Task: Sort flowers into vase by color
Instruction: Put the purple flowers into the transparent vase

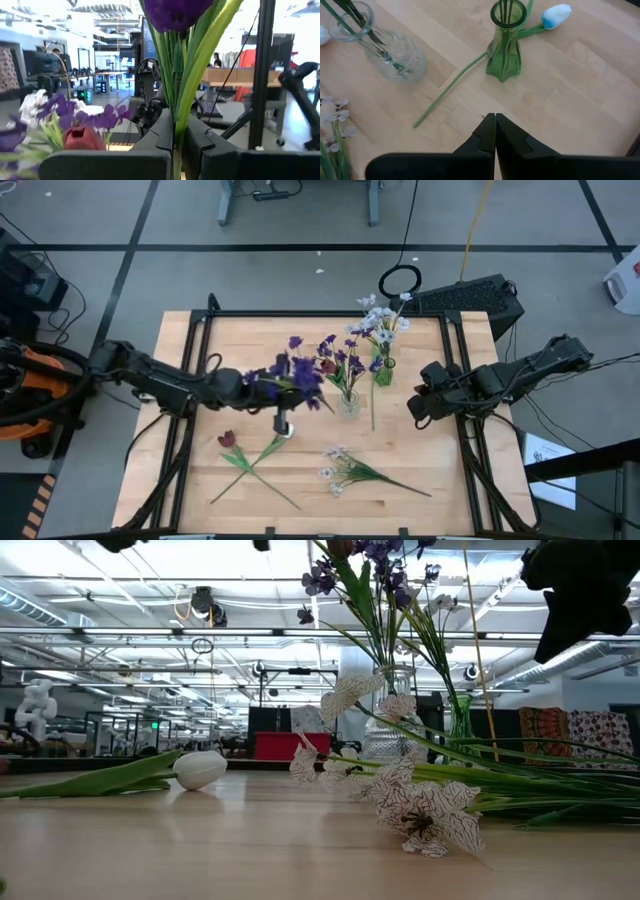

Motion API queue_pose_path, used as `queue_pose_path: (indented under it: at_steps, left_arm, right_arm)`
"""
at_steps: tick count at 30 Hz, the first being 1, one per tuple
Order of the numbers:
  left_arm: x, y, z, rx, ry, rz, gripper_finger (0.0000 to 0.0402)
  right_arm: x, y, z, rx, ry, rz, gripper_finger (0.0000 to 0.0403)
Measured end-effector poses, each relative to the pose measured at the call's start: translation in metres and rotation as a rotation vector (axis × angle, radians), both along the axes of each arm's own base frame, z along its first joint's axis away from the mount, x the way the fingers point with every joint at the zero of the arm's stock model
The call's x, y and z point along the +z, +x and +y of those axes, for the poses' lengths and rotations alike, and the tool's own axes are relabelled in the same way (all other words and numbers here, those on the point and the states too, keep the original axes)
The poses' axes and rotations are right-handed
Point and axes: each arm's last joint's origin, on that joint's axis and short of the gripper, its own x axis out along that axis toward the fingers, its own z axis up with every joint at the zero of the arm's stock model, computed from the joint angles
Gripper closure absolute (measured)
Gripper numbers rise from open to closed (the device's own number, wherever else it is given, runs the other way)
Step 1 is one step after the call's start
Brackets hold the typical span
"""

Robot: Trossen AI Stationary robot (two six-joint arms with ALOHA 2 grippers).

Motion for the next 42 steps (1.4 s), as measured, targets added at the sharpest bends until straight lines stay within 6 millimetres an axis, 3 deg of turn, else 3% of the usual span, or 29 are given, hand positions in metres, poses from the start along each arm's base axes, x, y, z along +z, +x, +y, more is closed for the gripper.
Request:
queue_pose_path:
  at_steps: [9,18,23,30,42]
  left_arm:
    - [-0.002,0.036,-0.005,0.014,0.131,0.02,0.0387]
    - [-0.021,0.067,0.0,0.057,0.138,0.08,0.0387]
    - [-0.026,0.07,0.008,0.096,0.134,0.095,0.0387]
    - [-0.016,0.068,0.009,0.106,0.114,-0.015,0.0387]
    - [-0.027,0.07,0.012,0.172,0.121,0.113,0.0387]
  right_arm:
    - [0.003,0.006,0.002,0.077,-0.017,-0.039,0.0403]
    - [0.003,0.007,0.003,0.118,-0.033,-0.028,0.0403]
    - [0.003,0.007,0.003,0.14,-0.017,-0.016,0.0403]
    - [0.002,0.007,0.004,0.165,-0.007,-0.004,0.0403]
    - [0.002,0.007,0.004,0.201,-0.03,0.011,0.0403]
